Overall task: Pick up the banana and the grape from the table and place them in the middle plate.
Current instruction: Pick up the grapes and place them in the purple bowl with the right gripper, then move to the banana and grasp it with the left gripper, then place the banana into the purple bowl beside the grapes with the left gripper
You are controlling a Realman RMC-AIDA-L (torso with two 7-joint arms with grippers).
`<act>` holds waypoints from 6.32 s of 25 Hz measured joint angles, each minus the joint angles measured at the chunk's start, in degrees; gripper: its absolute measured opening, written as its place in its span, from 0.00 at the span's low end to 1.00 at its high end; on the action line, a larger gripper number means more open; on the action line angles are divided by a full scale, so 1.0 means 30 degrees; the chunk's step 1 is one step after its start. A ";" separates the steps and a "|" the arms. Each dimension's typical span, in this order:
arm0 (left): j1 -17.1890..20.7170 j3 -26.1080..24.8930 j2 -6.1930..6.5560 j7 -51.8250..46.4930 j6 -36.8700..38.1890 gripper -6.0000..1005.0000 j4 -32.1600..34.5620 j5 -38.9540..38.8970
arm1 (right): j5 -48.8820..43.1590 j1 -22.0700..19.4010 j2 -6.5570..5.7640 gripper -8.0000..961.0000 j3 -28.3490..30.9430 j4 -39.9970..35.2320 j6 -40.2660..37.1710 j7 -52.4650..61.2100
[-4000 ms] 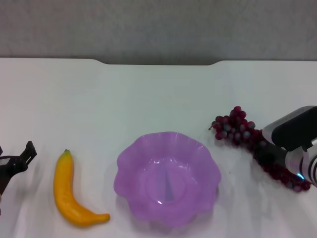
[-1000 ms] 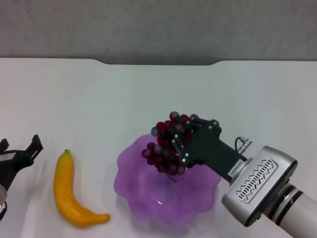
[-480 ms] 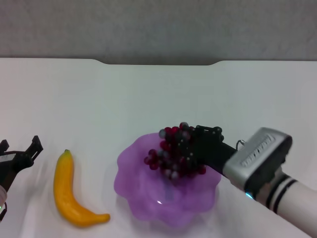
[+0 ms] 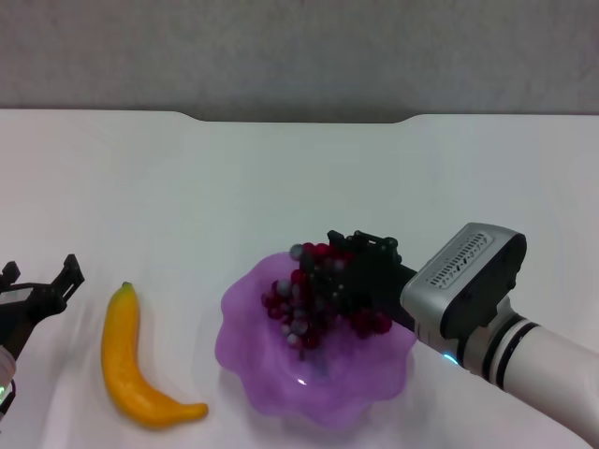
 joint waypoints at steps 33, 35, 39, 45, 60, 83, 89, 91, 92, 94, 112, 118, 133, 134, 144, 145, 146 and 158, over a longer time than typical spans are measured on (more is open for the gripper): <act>0.1027 0.0155 0.0441 0.0133 -0.1709 0.75 -0.3708 0.0894 | 0.1330 -0.2921 -0.0078 0.89 0.2256 -0.4459 -0.8843 -0.0764; 0.1694 -0.0511 0.0608 0.0290 -0.3385 0.75 -0.5777 0.1994 | 0.1335 -0.2997 -0.0105 0.89 0.2342 -0.4499 -0.8229 -0.1166; 0.3136 -0.2929 0.0563 0.1047 -0.8671 0.74 -1.0443 0.4685 | 0.1358 -0.3101 -0.0069 0.89 0.2426 -0.4524 -0.7487 -0.2966; 0.4557 -0.4778 0.0310 0.2339 -1.5616 0.74 -1.6043 0.5948 | 0.1636 -0.3198 0.0022 0.89 0.2450 -0.4217 -0.6396 -0.4524; 0.3394 -0.6195 0.0211 0.1674 -2.7807 0.73 -1.9896 0.8159 | 0.1637 -0.3253 -0.0002 0.89 0.2301 -0.4377 -0.6224 -0.5038; 0.1768 -0.6034 0.0172 -0.1595 -2.8515 0.72 -1.7135 0.8203 | 0.2293 -0.3290 0.0000 0.89 0.2454 -0.4478 -0.5930 -0.5001; 0.1176 -0.5859 0.0164 -0.1687 -2.8472 0.72 -1.6112 0.8172 | 0.2601 -0.3239 -0.0017 0.89 0.2297 -0.4594 -0.5906 -0.5010; 0.1035 -0.5769 0.0161 -0.1701 -2.8470 0.72 -1.5891 0.8144 | 0.2604 -0.3178 -0.0002 0.89 0.2293 -0.4680 -0.5905 -0.5011; 0.0995 -0.5693 0.0159 -0.1718 -2.8472 0.72 -1.5789 0.8136 | 0.2604 -0.3151 0.0005 0.89 0.2292 -0.4696 -0.5905 -0.5011; 0.0962 -0.5641 0.0157 -0.1740 -2.8472 0.72 -1.5759 0.8162 | 0.2601 -0.3141 0.0011 0.89 0.2292 -0.4665 -0.5906 -0.5012; 0.0999 -0.5422 0.0157 -0.1871 -2.7894 0.57 -1.5733 0.8204 | 0.2593 -0.3125 0.0011 0.89 0.2257 -0.4689 -0.5905 -0.5011; 0.0996 -0.5423 0.0185 -0.1816 -2.7800 0.51 -1.5764 0.8203 | 0.2602 -0.3125 0.0011 0.89 0.2215 -0.4733 -0.5905 -0.5011; 0.2627 -0.7585 0.0304 0.5031 -3.1938 0.52 -2.3165 0.3228 | 0.2603 -0.3137 0.0030 0.89 0.2212 -0.5043 -0.5859 -0.4983; 0.2688 -0.7652 0.0303 0.5724 -3.2112 0.52 -2.3353 0.2290 | 0.2601 -0.3124 0.0034 0.89 0.2213 -0.5097 -0.5857 -0.4985; 0.1420 -0.7241 0.0193 0.8384 -3.1902 0.52 -2.1417 -0.3116 | 0.2596 -0.3094 0.0076 0.89 0.2156 -0.5217 -0.5845 -0.5012; 0.1215 -0.7216 0.0182 0.8828 -3.1775 0.52 -2.1090 -0.3566 | 0.2596 -0.3084 0.0075 0.89 0.2155 -0.5210 -0.5844 -0.5023; 0.1015 -0.7154 0.0166 0.9317 -3.1665 0.52 -2.0721 -0.4020 | 0.2595 -0.3069 0.0074 0.89 0.2155 -0.5204 -0.5845 -0.5026; -0.0033 -0.6694 0.0132 1.5039 -2.8263 0.52 -1.6161 -1.0091 | 0.2500 -0.2910 0.0069 0.89 0.2153 -0.5130 -0.5848 -0.5027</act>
